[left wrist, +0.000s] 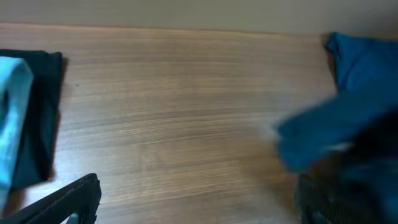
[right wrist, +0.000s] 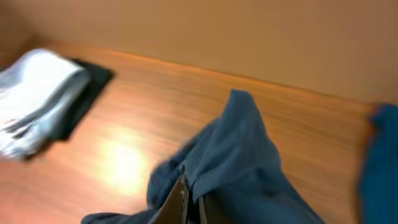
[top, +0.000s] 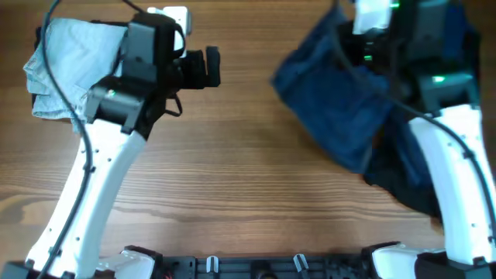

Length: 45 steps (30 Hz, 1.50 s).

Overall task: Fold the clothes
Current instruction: 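Lift the navy garment with the right gripper and drop it mid-table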

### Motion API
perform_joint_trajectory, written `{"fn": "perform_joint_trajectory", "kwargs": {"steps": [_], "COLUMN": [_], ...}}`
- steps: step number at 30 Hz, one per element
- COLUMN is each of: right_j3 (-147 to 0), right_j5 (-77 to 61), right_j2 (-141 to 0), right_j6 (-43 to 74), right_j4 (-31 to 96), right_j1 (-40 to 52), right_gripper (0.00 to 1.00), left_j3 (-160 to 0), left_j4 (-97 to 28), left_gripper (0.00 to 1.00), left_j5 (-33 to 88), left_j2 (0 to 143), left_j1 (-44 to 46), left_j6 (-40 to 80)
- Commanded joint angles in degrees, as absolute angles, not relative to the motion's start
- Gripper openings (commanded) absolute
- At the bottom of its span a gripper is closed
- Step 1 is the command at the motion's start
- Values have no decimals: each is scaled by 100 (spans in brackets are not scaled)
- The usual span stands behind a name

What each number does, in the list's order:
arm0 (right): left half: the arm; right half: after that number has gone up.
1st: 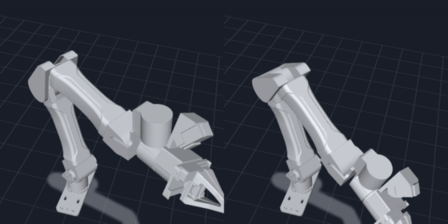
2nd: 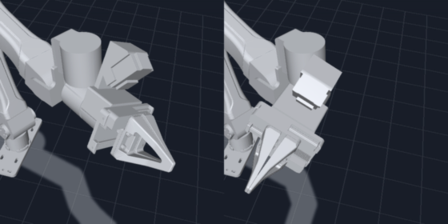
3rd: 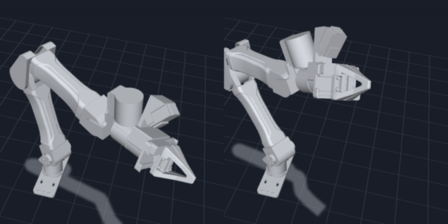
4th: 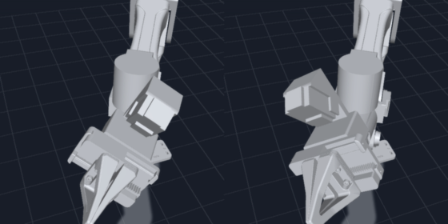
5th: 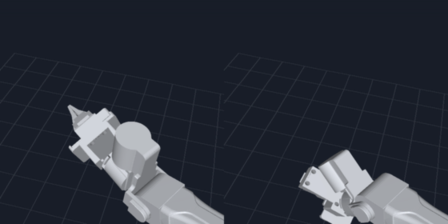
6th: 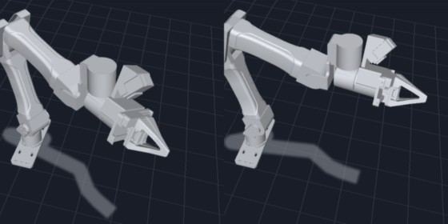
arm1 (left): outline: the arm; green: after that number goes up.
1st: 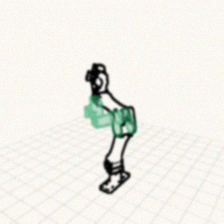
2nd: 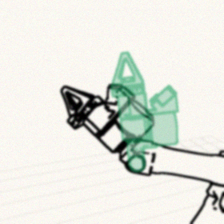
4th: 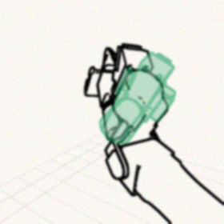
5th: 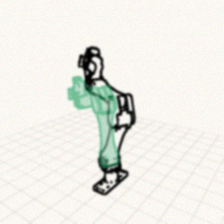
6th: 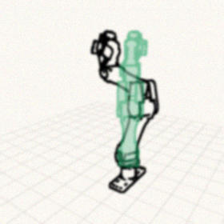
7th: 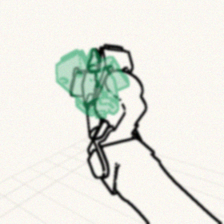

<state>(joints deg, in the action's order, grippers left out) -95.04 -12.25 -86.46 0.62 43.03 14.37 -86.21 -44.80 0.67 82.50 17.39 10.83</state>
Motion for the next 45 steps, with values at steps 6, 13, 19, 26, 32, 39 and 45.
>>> {"fn": "perform_joint_trajectory", "kwargs": {"steps": [6, 13, 19, 26, 32, 39, 45], "right_j3": [-9596, -9596, -9596, -9596, -9596, -9607, -9837], "right_j5": [-1332, -1253, -1256, -1238, -1168, -1166, -1142], "right_j2": [-9017, -9124, -9153, -9153, -9153, -9150, -9150], "right_j6": [513, 620, 659, 615, 611, 598, 593], "right_j4": [3802, 3813, 3747, 3625, 3629, 3483, 3470], "right_j1": [2526, 2630, 2659, 2749, 2749, 2803, 3004], "right_gripper": [4, 4, 5, 5, 4, 5, 4], "left_j3": [-8702, -8702, -8702, -8702, -8702, -8702, -8702], "left_j4": [-4755, -4871, -4858, -4853, -4856, -4851, -4849], "left_gripper": [95, 99, 100, 100, 100, 100, 100], "left_j5": [-281, -2766, -3726, -3870, -3870, -3872, -3872], "left_j2": [8206, 8219, 8230, 8230, 8230, 8230, 8230], "left_j1": [1697, 1715, 1715, 1712, 1712, 1712, 1712], "left_j6": [1229, 1892, 1892, 1892, 1890, 1890, 1890]}}
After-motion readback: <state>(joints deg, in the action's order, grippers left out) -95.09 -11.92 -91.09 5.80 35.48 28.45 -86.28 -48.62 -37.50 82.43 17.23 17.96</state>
